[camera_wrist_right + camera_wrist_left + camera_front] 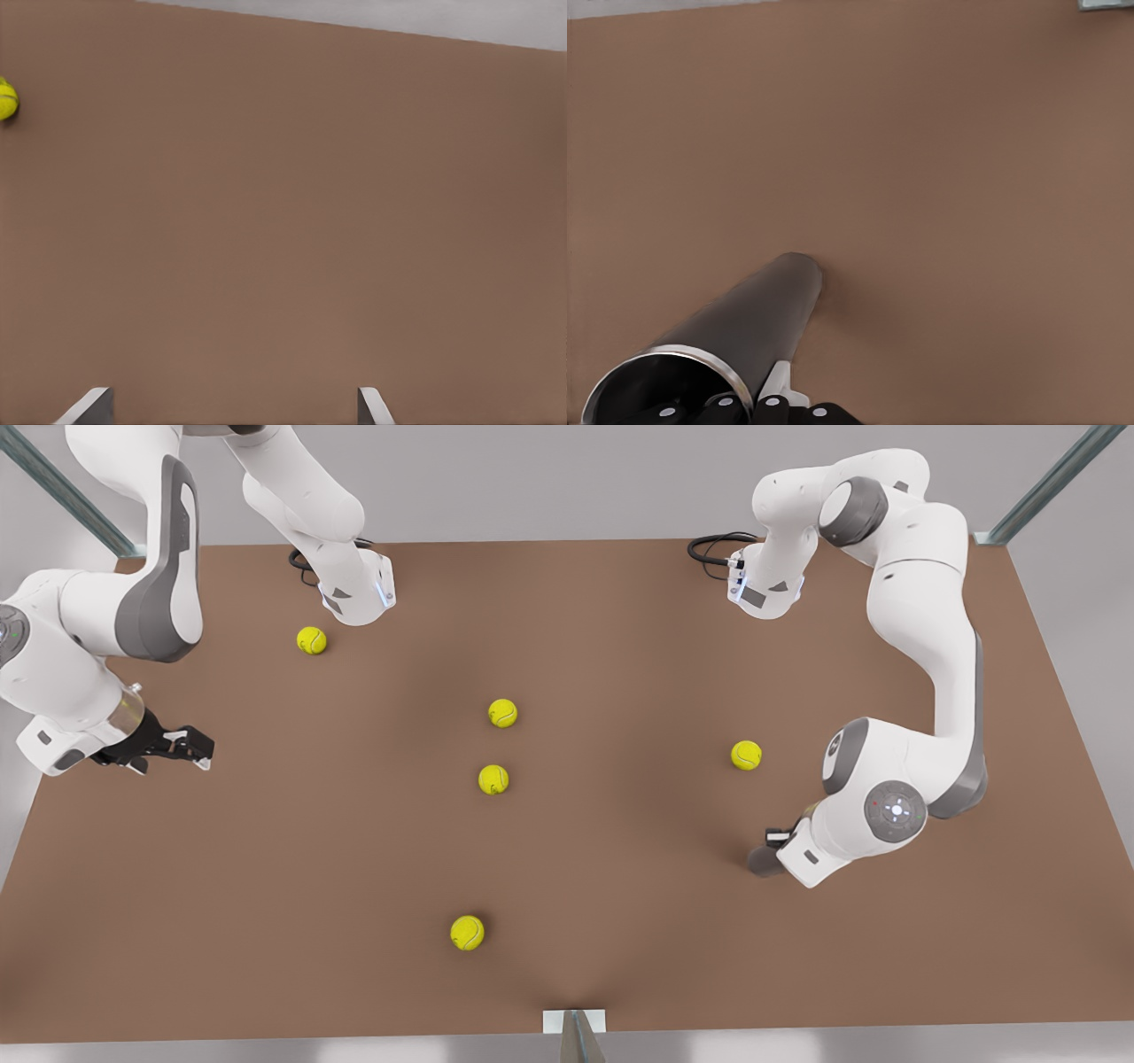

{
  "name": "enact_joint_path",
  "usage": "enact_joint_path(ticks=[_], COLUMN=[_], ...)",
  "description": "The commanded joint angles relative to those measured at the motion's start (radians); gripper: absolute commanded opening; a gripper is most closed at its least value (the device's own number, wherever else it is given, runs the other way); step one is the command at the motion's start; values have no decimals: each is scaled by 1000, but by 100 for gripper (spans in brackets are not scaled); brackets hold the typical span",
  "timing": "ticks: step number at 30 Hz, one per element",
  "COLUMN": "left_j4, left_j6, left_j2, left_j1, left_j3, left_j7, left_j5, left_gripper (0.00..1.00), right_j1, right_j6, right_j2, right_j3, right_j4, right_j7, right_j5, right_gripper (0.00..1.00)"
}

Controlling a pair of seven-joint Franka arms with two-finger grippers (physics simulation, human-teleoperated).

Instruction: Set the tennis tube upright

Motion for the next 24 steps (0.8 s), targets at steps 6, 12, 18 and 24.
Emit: enact_joint_path(ticks=[6,12,18,24], left_j4=[3,3,9,9], left_j6=[40,46,31,32], left_j2=[40,45,37,40], left_j1=[2,11,11,9], left_j3=[-2,-2,-2,-2], left_j7=[11,12,11,12], left_j5=[50,-12,-12,-12], left_gripper=[21,21,21,21], right_j1=[4,4,4,4], right_j6=[2,15,17,17], right_j2=[12,24,27,27], right_j3=[3,3,3,3], right_j4=[9,8,8,8], right_j7=[0,0,0,0], right_j5=[-2,0,-2,0], right_gripper=[100,100,100,100])
